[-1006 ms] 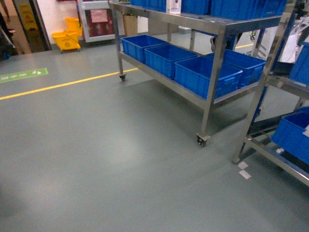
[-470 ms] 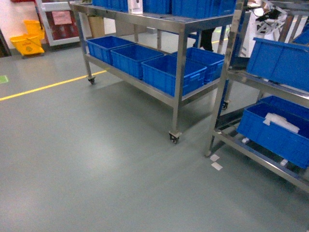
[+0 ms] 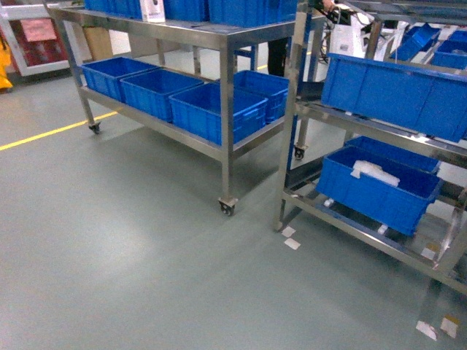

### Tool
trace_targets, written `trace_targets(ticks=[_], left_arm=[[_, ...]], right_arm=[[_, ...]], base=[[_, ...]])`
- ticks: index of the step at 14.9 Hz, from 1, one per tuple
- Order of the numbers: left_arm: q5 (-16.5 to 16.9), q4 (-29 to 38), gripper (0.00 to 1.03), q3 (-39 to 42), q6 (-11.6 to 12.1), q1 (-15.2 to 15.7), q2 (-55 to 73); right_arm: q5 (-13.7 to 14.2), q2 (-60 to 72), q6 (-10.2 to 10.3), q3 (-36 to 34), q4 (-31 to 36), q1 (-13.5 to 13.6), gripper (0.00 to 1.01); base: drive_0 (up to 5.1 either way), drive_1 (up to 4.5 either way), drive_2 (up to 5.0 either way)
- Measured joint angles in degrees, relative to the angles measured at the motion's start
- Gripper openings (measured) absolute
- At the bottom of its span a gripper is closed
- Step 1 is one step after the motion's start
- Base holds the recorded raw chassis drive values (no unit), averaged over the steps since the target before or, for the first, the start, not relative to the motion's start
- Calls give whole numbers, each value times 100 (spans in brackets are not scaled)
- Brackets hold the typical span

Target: Pick red block from blue box to shelf

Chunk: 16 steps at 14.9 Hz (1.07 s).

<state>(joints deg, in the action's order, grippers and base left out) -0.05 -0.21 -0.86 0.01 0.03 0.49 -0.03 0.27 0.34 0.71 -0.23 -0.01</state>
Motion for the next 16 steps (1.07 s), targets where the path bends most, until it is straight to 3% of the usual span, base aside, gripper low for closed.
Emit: trace_targets(ticks=[16], left_arm=[[2, 0, 98, 0, 0, 0, 0]], right_arm=[[0, 0, 0, 0, -2, 0, 29]], base=[[-147, -147, -147]])
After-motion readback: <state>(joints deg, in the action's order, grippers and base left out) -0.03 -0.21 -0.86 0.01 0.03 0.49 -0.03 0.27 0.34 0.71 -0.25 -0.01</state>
